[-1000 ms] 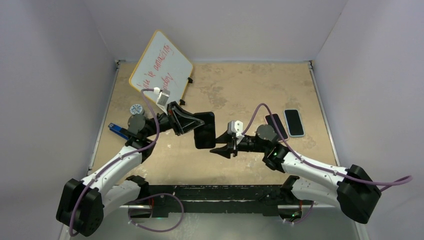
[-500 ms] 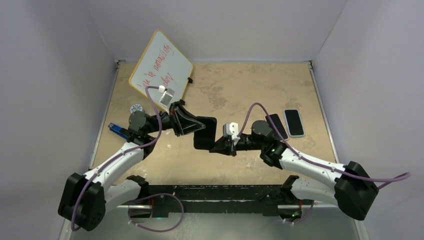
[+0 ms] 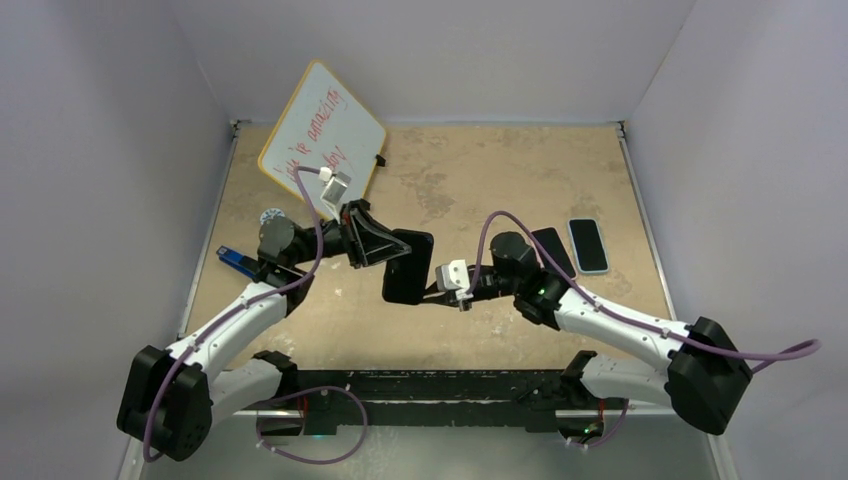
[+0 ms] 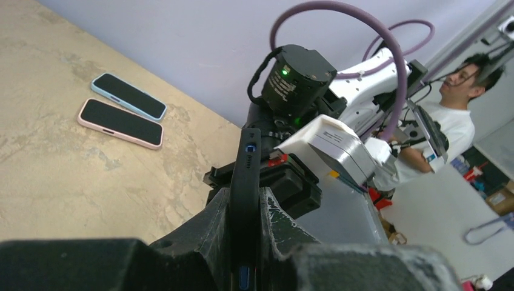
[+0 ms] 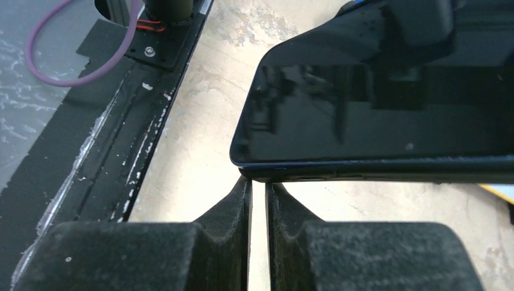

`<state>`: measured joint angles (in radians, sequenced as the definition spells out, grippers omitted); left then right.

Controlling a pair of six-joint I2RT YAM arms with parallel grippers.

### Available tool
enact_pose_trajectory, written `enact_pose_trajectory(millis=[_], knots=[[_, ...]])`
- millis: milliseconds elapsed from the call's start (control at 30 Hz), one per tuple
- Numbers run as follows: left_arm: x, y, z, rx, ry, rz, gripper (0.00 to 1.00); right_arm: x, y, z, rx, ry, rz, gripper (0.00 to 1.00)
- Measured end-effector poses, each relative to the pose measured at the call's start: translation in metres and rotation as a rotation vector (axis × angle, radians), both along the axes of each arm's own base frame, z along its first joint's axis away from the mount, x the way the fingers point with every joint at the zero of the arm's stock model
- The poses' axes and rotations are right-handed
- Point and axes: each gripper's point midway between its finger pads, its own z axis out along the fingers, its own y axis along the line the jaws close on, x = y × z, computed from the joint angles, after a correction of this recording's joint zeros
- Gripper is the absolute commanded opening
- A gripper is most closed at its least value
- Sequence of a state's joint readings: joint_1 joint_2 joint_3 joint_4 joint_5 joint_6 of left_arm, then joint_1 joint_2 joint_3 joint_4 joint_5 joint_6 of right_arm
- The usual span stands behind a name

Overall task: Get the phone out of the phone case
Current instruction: Remove the phone case from the phone.

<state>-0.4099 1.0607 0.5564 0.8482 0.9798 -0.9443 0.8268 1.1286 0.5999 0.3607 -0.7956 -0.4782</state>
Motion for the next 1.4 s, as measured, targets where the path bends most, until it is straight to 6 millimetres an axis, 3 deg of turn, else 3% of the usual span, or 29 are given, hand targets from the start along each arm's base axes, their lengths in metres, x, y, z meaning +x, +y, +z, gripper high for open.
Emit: enact_pose_trajectory(millis=[300, 600, 833, 1067, 1400], knots=[[0.011, 0.001, -0.003, -0.002, 0.086, 0.049, 0.00, 0.004, 0.002, 0.001, -0.005, -0.062, 0.008, 0.01], [0.007, 0.003, 0.004, -0.014, 0.081, 0.061, 0.00, 0.002, -0.001, 0.013, 0.094, 0.018, -0.069, 0.32], [0.017, 0.009, 0.009, -0.049, 0.105, 0.166, 0.00, 0.003, -0.006, 0.021, 0.180, 0.123, -0.152, 0.47], [0.026, 0.012, -0.006, -0.091, 0.221, 0.215, 0.00, -0.001, -0.007, 0.028, 0.262, 0.231, -0.181, 0.48], [0.021, 0.012, 0.004, -0.141, 0.220, 0.180, 0.00, -0.004, -0.005, 0.037, 0.332, 0.248, -0.157, 0.40]])
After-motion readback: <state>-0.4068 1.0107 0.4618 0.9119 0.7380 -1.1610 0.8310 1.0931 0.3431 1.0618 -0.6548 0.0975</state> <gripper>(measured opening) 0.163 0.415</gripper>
